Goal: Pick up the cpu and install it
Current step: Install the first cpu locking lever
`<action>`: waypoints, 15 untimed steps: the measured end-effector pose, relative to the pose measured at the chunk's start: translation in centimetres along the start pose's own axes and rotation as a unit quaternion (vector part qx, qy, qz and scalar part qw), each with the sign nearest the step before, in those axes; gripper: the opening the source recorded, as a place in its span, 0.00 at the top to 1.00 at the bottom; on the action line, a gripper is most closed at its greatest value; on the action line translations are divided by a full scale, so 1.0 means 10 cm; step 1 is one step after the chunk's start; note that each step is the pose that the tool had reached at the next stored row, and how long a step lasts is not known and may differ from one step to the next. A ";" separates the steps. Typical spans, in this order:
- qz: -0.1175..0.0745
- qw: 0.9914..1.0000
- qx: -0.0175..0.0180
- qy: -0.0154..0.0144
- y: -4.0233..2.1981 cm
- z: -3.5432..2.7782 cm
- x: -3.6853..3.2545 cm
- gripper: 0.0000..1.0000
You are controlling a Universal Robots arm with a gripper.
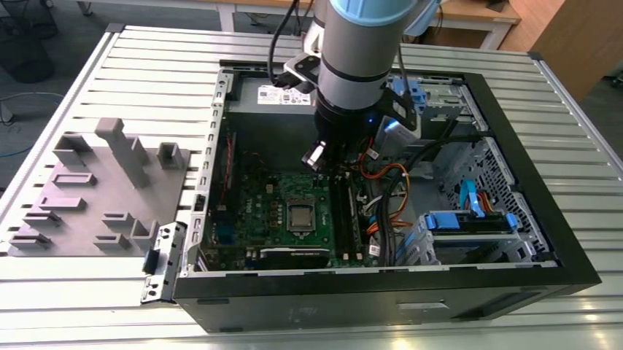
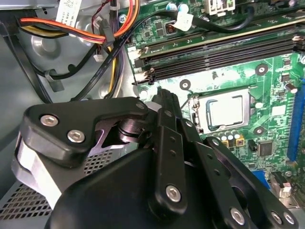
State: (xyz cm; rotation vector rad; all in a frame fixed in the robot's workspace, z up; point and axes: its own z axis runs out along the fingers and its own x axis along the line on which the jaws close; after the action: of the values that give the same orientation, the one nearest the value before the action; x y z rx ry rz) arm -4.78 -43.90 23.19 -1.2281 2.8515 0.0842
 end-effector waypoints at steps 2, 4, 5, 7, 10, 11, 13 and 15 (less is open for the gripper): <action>0.000 1.000 0.000 0.000 0.010 0.011 -0.005 0.89; 0.000 1.000 0.000 0.000 0.021 0.021 -0.004 0.89; 0.000 1.000 0.000 0.000 0.029 0.025 -0.001 0.89; 0.000 1.000 0.000 0.000 0.047 0.032 0.012 0.89; 0.000 1.000 0.000 0.001 0.071 0.037 0.034 0.89; 0.000 1.000 0.001 0.001 0.075 0.037 0.038 0.89; 0.000 1.000 0.001 0.001 0.084 0.039 0.048 0.89; 0.000 1.000 0.002 0.002 0.090 0.038 0.063 0.89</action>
State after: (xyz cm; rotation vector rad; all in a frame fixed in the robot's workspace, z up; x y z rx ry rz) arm -5.86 -43.71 22.81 -1.2291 2.8535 0.0770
